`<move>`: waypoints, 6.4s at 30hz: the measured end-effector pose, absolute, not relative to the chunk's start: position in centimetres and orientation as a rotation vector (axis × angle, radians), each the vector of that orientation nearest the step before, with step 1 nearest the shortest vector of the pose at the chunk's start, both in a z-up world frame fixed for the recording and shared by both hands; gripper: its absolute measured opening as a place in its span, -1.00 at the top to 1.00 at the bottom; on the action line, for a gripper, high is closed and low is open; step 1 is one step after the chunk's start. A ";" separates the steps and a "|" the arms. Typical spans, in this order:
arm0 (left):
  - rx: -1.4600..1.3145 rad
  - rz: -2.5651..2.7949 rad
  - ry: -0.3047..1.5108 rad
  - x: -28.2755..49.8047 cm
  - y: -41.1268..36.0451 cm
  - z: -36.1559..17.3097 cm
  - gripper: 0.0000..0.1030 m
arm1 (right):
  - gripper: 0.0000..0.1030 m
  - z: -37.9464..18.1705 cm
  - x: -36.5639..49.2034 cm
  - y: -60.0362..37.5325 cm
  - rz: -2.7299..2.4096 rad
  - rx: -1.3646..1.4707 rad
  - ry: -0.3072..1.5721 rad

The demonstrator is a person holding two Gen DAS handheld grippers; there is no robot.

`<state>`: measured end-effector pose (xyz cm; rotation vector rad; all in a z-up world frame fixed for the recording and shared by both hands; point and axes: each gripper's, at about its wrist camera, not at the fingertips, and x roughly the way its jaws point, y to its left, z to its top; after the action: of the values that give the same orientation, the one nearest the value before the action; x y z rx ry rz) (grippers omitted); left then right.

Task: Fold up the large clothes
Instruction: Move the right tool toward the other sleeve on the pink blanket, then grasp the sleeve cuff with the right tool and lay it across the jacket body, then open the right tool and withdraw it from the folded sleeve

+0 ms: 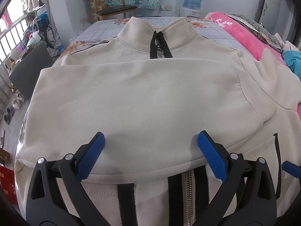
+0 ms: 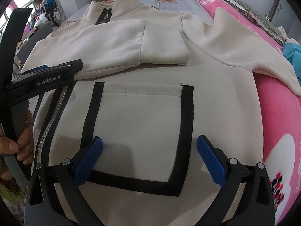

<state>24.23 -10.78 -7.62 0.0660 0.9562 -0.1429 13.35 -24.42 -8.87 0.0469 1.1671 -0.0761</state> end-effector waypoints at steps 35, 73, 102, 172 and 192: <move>0.066 -0.142 0.951 24.3 -10.9 -7.7 -0.87 | -0.85 -3.6 7.5 -57.1 -0.387 0.786 0.852; 0.064 -0.144 0.949 24.2 -10.9 -7.7 -0.87 | 0.77 0.7 12.0 -69.4 -0.517 0.960 0.602; -0.172 -0.164 0.964 20.5 5.7 -5.3 0.36 | 0.77 15.5 22.4 -20.7 0.172 0.209 0.583; -0.110 -0.179 0.937 23.3 2.9 -6.3 0.36 | 0.10 1.6 12.9 -41.8 -0.061 0.082 1.005; -0.034 -0.137 0.914 23.9 2.4 -6.4 0.36 | 0.89 -5.5 31.8 -40.2 -0.140 0.082 1.097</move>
<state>23.90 2.44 -6.38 -0.0343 0.9144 -0.1366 31.80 -40.24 -5.52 0.0818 1.0965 -0.1396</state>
